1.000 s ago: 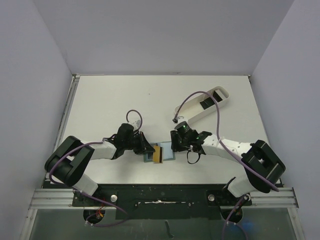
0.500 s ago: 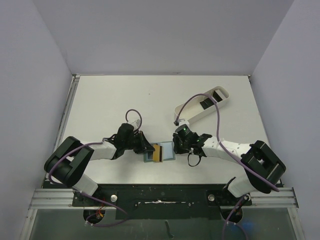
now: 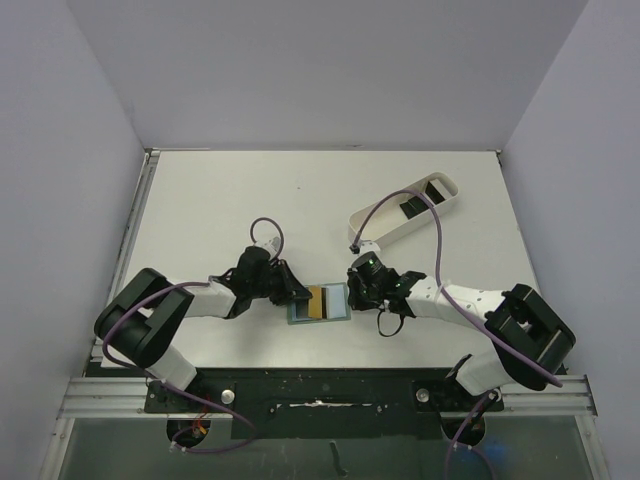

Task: Put the credit cards into the card holder
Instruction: Insert the credit card into the card holder.

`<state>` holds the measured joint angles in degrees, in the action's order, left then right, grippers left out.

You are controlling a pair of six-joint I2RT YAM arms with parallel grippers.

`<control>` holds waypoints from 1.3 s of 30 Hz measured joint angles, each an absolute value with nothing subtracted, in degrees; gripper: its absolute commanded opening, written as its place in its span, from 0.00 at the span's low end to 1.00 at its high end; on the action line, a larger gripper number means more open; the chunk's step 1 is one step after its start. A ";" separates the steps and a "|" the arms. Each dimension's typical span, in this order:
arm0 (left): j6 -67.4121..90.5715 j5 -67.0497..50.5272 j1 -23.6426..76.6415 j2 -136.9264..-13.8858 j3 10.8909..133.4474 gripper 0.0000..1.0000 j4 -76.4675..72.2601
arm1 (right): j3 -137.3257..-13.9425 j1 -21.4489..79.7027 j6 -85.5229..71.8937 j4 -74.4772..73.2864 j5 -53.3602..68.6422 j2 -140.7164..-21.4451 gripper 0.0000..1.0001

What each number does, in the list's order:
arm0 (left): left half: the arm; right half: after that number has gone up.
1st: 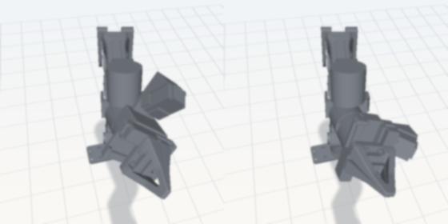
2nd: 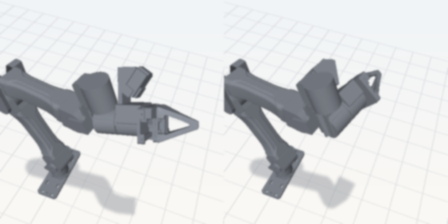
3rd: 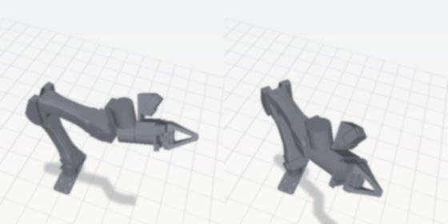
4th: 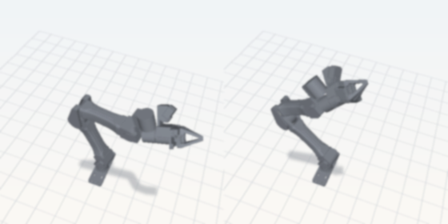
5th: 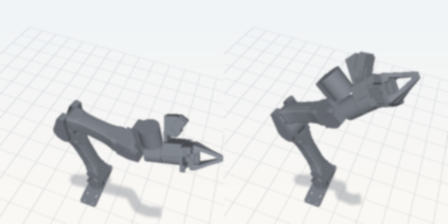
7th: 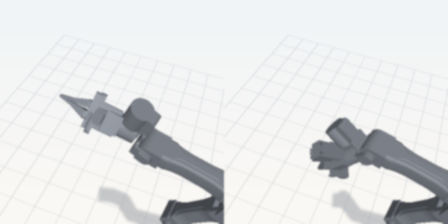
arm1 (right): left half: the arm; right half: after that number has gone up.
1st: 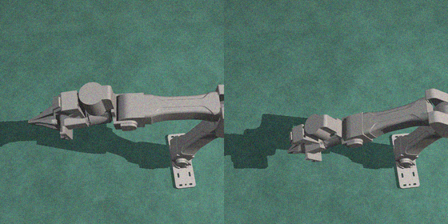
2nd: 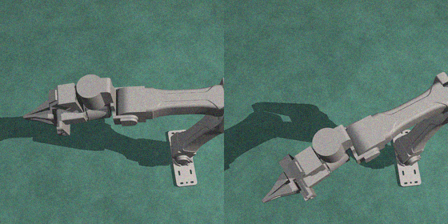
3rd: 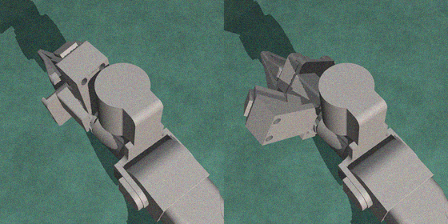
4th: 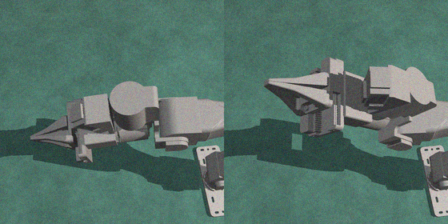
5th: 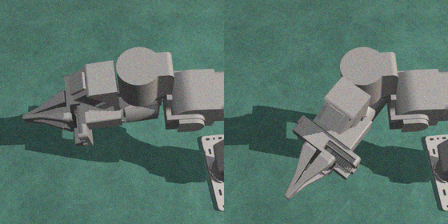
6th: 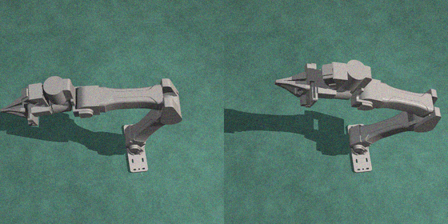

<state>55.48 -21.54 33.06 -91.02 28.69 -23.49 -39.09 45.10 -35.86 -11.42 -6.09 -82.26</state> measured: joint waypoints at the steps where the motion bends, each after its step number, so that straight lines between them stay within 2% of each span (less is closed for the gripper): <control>1: 55.55 -21.30 33.23 -91.09 28.77 0.00 -23.64 | -39.07 45.10 -36.03 -11.42 -6.09 -82.26 0.09; 23: 59.53 -17.93 35.90 -93.25 28.01 0.00 -29.87 | -37.23 45.10 -40.75 -9.89 -6.07 -80.88 0.09; 29: 59.46 -17.76 36.12 -93.36 28.01 0.24 -29.80 | -37.21 45.10 -41.43 -9.93 -5.43 -80.03 0.08; 34: 59.20 -17.50 36.36 -91.92 28.01 0.31 -28.82 | -37.21 45.10 -42.00 -9.96 -5.10 -79.99 0.06; 39: 58.17 -16.91 36.40 -90.41 28.36 0.31 -25.76 | -36.36 45.10 -42.74 -9.74 -4.36 -79.07 0.06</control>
<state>58.17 -16.91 36.40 -90.41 28.36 -25.76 -36.36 45.10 -42.74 -9.74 -4.36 -79.07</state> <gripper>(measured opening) 0.309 0.157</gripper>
